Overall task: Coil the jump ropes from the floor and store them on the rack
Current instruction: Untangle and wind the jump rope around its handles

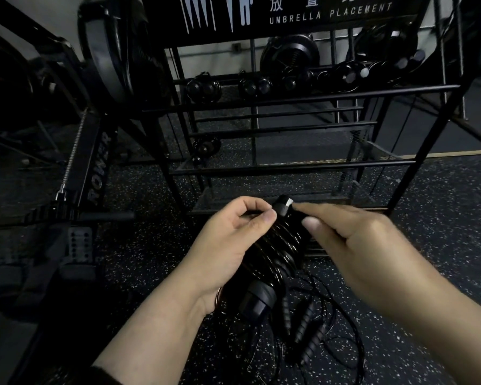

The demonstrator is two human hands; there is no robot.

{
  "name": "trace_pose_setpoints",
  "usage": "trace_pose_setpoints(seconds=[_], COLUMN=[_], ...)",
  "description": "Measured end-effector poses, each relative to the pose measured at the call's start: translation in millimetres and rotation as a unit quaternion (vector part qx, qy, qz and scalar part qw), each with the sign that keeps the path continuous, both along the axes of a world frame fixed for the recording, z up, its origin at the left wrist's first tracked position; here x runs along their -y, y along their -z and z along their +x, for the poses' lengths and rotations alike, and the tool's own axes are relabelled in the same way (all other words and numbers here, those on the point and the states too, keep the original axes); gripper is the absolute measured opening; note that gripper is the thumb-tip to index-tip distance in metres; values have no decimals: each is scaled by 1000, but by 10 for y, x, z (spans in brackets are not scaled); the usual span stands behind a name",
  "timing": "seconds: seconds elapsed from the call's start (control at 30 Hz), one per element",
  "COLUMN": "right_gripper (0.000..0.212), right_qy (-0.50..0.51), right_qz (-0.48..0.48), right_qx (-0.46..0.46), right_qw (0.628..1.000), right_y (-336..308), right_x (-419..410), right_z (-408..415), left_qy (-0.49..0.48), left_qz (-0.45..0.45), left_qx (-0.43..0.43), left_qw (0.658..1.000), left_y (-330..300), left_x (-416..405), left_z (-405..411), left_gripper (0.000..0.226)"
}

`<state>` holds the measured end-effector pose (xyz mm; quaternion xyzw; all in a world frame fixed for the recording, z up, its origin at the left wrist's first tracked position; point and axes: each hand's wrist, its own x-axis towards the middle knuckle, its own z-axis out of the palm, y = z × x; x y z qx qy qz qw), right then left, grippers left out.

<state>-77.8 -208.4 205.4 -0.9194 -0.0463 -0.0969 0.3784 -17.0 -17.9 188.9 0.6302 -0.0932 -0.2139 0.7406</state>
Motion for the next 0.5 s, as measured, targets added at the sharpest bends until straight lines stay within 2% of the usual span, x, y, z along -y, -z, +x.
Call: trace_pose_setpoints(seconds=[0.07,0.27,0.5], right_gripper=[69,54,43], right_qy=[-34,-30,-66], right_qz=[-32,-12,-21], right_qx=[-36,8,0], right_qw=[998,999,998], right_y=[-12,26,20], right_x=[6,35,80], right_z=[10,17,23], left_qy=[-3,18,50], left_qz=[3,19,30], left_qx=[-8,-16,-10], left_qw=[1000,1000,998], left_y=[-4,-7,-16], left_x=[-25,-71,-95], left_z=[18,32,37], left_gripper=[15,13,15])
